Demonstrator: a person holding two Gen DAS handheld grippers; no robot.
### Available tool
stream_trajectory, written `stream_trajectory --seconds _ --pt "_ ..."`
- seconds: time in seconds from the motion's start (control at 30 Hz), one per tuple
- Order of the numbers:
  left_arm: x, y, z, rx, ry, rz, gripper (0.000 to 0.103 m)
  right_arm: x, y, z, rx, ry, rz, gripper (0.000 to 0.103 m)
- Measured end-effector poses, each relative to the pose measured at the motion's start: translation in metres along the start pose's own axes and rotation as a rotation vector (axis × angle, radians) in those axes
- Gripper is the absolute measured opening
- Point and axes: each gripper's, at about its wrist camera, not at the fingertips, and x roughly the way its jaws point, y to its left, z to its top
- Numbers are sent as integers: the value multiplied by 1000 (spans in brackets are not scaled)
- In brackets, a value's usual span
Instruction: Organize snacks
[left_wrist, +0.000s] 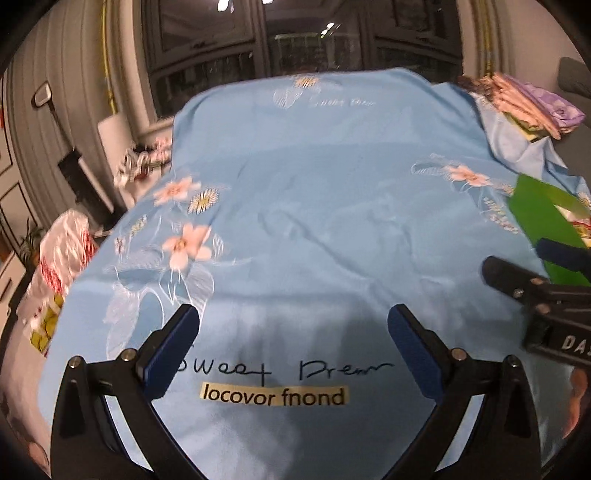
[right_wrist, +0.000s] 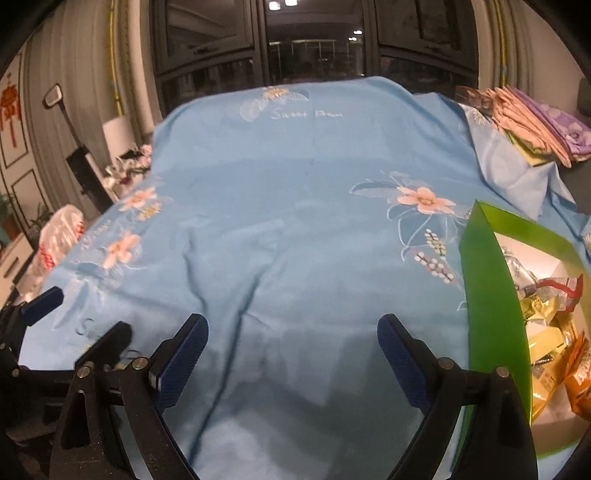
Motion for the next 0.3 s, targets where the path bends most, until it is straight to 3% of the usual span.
stream_trajectory --seconds 0.2,0.3 --pt "21 5 -6 -67 38 44 103 32 -7 -5 15 94 -30 93" --pt "32 3 -5 -60 88 24 103 43 -8 -8 11 121 -36 93"
